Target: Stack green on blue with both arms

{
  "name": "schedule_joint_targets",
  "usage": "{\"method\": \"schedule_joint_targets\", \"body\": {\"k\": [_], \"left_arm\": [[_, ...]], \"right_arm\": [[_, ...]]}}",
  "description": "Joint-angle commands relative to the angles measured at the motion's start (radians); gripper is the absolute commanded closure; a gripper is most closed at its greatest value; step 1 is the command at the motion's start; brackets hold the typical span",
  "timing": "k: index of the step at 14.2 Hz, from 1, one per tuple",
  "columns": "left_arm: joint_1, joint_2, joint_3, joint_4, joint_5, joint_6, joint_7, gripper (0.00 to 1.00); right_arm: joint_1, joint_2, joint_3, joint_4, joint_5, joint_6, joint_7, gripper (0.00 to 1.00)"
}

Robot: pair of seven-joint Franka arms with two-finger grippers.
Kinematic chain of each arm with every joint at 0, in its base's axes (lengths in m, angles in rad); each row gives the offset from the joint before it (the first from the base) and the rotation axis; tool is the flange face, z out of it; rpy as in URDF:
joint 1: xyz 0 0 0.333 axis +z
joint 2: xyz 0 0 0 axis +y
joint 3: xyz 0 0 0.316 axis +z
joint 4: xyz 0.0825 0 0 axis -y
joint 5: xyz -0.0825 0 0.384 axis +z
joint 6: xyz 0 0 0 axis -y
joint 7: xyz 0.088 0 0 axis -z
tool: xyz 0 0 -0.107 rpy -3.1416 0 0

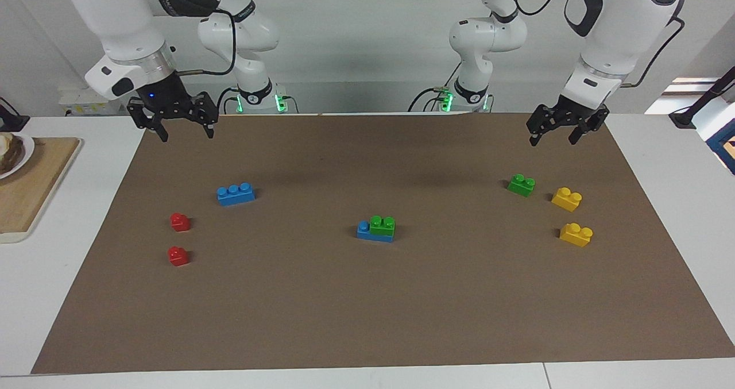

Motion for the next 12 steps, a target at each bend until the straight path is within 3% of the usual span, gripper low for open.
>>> {"method": "schedule_joint_targets", "body": {"k": [1,12], "left_arm": [[0.018,-0.017,-0.008,-0.008,-0.018,-0.007,0.009,0.00],[0.014,-0.016,-0.009,-0.007,-0.015,-0.007,0.015,0.00]], "right_arm": [[-0.014,0.006,0.011,0.014,-0.029,-0.022,0.060,0.00],[-0.018,0.004,0.011,0.010,-0.036,-0.023,0.066,0.00]]}}
